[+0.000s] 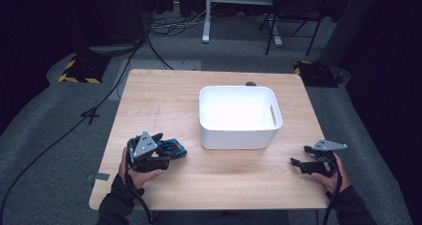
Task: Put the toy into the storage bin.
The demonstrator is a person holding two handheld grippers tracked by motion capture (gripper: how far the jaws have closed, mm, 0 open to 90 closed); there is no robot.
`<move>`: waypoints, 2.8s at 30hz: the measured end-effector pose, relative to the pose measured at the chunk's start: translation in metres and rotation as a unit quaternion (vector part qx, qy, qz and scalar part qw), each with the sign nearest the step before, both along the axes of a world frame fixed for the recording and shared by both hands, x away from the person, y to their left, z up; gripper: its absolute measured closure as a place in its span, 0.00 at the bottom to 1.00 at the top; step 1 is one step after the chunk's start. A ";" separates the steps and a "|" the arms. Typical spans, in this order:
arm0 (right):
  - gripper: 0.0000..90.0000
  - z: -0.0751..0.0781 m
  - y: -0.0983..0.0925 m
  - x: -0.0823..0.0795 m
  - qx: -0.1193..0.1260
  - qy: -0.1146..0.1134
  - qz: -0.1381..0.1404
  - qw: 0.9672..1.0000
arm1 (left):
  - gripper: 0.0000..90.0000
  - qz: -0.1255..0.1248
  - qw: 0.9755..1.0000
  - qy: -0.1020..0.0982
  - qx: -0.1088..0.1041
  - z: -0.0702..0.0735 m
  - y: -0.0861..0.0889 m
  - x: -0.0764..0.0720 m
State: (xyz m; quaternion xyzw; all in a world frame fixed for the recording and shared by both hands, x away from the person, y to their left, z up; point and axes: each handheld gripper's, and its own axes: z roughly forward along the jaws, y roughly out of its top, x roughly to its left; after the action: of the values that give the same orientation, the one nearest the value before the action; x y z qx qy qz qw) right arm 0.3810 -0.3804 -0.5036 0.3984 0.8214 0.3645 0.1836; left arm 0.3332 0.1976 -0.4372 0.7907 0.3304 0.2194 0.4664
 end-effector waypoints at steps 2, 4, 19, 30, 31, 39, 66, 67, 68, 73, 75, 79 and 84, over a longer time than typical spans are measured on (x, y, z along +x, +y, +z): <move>0.18 0.000 0.000 0.000 0.000 0.000 0.000 1.000 | 0.27 0.001 1.000 -0.004 -0.009 0.003 0.000 0.003; 0.18 0.000 0.000 0.000 0.000 0.000 0.000 1.000 | 0.27 0.003 1.000 -0.008 -0.012 0.006 0.000 0.006; 0.18 0.000 0.000 0.000 0.000 0.000 0.000 1.000 | 0.27 0.013 0.998 -0.029 -0.046 0.031 0.001 0.025; 0.18 0.000 0.000 0.000 -0.001 0.000 0.001 1.000 | 0.27 0.018 0.996 -0.048 -0.069 0.060 -0.003 0.041; 0.18 0.000 0.000 0.000 -0.001 0.000 0.001 1.000 | 0.27 0.016 0.996 -0.051 -0.068 0.063 -0.002 0.042; 0.18 0.000 0.000 0.000 -0.001 0.000 0.001 1.000 | 0.27 0.011 0.996 -0.060 -0.067 0.083 -0.008 0.054; 0.18 0.000 0.000 0.000 -0.001 0.000 0.001 1.000 | 0.27 -0.010 0.992 -0.109 -0.065 0.140 -0.021 0.070; 0.18 0.000 0.000 0.000 -0.001 0.000 0.001 1.000 | 0.27 -0.013 0.992 -0.106 -0.066 0.142 -0.021 0.070; 0.18 0.000 0.000 0.000 -0.001 0.000 0.001 1.000 | 0.27 -0.017 0.992 -0.102 -0.066 0.143 -0.022 0.071; 0.18 0.000 0.000 0.000 -0.001 0.000 0.001 1.000 | 0.27 -0.022 0.991 -0.112 -0.075 0.149 -0.029 0.073; 0.18 0.000 0.000 0.000 -0.001 0.000 0.001 1.000 | 0.27 -0.024 0.991 -0.113 -0.070 0.151 -0.030 0.074; 0.18 0.000 0.000 0.000 -0.001 0.000 0.001 1.000 | 0.27 -0.037 0.990 -0.112 -0.078 0.156 -0.039 0.077; 0.18 0.000 0.000 0.000 -0.001 0.000 0.001 1.000 | 0.27 -0.055 0.989 -0.113 -0.074 0.159 -0.052 0.081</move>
State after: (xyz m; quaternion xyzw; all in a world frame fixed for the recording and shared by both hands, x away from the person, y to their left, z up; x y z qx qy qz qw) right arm 0.3810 -0.3804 -0.5035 0.3974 0.8221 0.3640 0.1835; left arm 0.4146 0.1454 -0.2779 0.7410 0.2473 0.2564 0.5692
